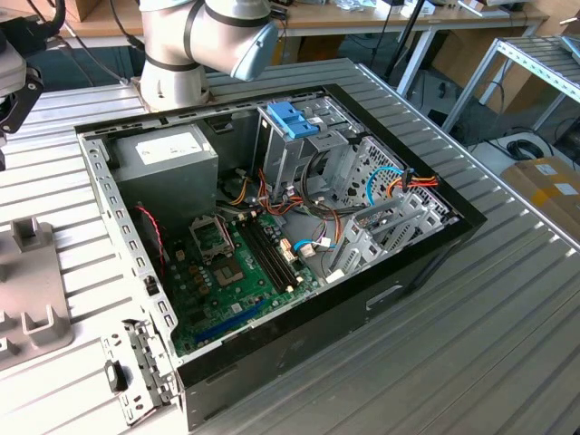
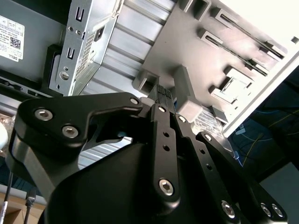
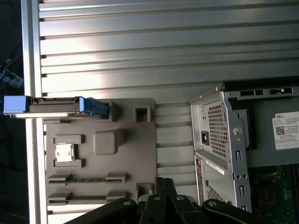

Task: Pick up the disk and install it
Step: 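Reach for the disk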

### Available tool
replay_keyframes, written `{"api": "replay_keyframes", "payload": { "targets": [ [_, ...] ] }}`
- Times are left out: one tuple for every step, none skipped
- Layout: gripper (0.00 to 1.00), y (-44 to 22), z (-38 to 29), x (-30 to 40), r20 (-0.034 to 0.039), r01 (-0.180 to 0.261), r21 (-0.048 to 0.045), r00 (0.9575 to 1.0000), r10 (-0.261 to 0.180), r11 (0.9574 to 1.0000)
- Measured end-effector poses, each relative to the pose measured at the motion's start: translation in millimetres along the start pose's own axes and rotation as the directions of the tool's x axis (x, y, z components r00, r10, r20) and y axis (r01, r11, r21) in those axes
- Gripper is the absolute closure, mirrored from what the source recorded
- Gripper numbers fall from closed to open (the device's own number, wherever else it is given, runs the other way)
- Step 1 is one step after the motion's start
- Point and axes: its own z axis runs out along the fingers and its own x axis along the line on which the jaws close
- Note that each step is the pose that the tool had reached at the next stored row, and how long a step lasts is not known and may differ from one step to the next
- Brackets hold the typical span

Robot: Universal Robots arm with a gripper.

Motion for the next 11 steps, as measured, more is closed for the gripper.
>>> {"api": "replay_keyframes", "payload": {
  "targets": [
    [0.90,-0.1,0.0,0.5,-0.0001,0.000,0.0001,1.0000,0.000,1.0000],
    [0.90,-0.1,0.0,1.0,0.0000,0.000,0.0000,1.0000,0.000,1.0000],
    [0.90,-0.1,-0.1,1.6,0.0000,0.000,0.0001,1.0000,0.000,1.0000],
    [0.90,-0.2,0.0,2.1,0.0000,0.000,0.0000,1.0000,0.000,1.0000],
    [0.90,-0.2,-0.1,2.9,-0.0001,0.000,0.0001,1.0000,0.000,1.0000],
    [0.90,-0.3,-0.1,3.6,-0.0001,0.000,0.0001,1.0000,0.000,1.0000],
    [0.90,-0.3,-0.2,4.2,-0.0001,0.000,0.0001,1.0000,0.000,1.0000],
    [0.90,-0.4,-0.2,4.8,-0.0001,0.000,0.0001,1.0000,0.000,1.0000],
    [0.90,-0.4,-0.2,5.3,-0.0001,0.000,0.0001,1.0000,0.000,1.0000],
    [0.90,-0.4,-0.2,5.9,-0.0001,0.000,0.0000,1.0000,0.000,1.0000],
    [0.90,-0.5,-0.2,6.3,0.0000,0.000,0.0000,1.0000,0.000,1.0000]
  ]
}}
